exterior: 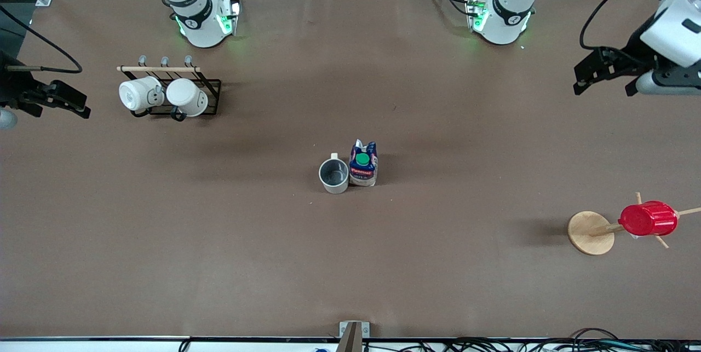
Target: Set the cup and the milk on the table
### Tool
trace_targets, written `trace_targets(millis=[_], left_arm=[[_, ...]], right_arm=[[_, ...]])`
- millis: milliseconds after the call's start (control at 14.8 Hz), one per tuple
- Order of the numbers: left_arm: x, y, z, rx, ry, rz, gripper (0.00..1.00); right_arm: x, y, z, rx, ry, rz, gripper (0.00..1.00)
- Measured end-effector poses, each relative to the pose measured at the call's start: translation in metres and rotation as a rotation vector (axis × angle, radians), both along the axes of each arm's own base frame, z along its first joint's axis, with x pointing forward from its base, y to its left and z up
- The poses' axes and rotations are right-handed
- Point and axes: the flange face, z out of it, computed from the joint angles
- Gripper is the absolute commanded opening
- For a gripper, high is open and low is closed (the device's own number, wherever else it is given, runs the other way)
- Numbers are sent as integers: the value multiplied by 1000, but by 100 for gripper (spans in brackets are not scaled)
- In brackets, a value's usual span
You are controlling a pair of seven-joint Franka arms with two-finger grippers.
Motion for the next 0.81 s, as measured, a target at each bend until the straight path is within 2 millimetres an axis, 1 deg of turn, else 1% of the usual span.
trace_targets(millis=[135, 337, 809], left_arm=[[-13, 1, -6, 1, 19, -2, 100], [-26, 10, -15, 6, 44, 9, 100], [-27, 13, -15, 35, 41, 9, 100]], right_arm=[[0, 0, 0, 0, -2, 0, 100], [0, 0, 0, 0, -3, 1, 100], [1, 1, 0, 0, -5, 1, 100]])
